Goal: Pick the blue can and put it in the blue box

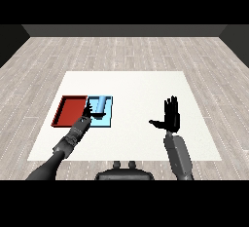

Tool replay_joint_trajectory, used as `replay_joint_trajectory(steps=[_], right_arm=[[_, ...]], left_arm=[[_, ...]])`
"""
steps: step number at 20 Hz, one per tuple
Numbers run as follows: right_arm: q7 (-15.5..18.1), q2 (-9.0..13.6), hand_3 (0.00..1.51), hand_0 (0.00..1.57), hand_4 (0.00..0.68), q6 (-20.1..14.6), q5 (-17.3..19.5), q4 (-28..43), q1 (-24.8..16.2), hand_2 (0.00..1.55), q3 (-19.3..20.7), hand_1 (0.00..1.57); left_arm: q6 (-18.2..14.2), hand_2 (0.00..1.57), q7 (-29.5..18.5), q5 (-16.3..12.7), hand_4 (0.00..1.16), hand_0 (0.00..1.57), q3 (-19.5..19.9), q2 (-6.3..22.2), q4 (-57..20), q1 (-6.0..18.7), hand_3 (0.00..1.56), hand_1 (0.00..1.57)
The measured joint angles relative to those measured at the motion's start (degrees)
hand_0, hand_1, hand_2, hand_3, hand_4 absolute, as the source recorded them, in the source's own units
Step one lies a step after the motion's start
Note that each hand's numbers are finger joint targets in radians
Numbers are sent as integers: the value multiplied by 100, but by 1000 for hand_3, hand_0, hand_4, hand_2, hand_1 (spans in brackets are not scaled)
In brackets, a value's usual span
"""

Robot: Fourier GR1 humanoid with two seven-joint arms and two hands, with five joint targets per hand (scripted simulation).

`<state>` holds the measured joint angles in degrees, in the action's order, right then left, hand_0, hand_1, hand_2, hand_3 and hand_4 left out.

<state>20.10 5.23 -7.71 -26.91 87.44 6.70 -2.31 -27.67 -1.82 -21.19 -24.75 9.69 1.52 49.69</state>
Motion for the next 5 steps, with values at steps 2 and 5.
replay_joint_trajectory(steps=[2, 5], right_arm=[[-20, -11, 0, 0, 0, 8, -7, -22, 34, 0, 18, 0], [3, -27, 0, 0, 0, 20, 63, 32, -38, 0, -57, 0]], left_arm=[[-146, 0, -231, -65, 0, 0, 121, 21, 79, -30, 0, 0], [-196, 0, -853, -240, 0, 0, 353, 139, 425, -31, 0, 0]])
